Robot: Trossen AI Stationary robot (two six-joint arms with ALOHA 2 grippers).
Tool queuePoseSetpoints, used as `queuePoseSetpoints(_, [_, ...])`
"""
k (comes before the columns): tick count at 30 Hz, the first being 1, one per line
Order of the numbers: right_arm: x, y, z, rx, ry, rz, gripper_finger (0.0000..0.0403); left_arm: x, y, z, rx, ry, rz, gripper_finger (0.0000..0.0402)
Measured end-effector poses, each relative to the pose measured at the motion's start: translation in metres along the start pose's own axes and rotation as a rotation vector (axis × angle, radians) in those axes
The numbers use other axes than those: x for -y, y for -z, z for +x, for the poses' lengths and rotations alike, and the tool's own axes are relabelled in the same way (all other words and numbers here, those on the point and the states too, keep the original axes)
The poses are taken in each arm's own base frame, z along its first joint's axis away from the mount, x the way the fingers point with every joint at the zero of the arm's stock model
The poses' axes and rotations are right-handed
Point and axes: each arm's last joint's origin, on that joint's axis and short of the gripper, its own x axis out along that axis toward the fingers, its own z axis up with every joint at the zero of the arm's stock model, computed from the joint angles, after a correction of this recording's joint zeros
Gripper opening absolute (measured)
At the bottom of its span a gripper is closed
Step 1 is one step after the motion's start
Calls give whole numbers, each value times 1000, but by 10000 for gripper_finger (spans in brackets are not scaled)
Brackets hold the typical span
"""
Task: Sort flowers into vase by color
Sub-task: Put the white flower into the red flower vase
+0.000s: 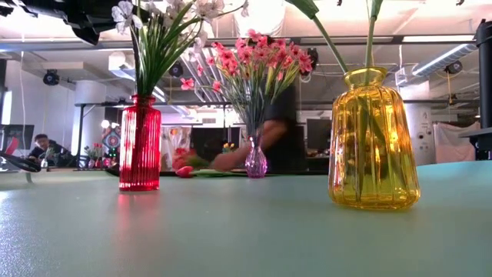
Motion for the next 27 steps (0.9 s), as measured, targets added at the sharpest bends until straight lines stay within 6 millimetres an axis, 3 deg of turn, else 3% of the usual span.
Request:
queuePoseSetpoints(21, [0,1,1,-2,0,-2,256,0,13,0,-25,-1,-31,0])
queuePoseSetpoints(27, [1,22,20,-69,-4,-12,256,0,13,0,-27,-2,-24,0])
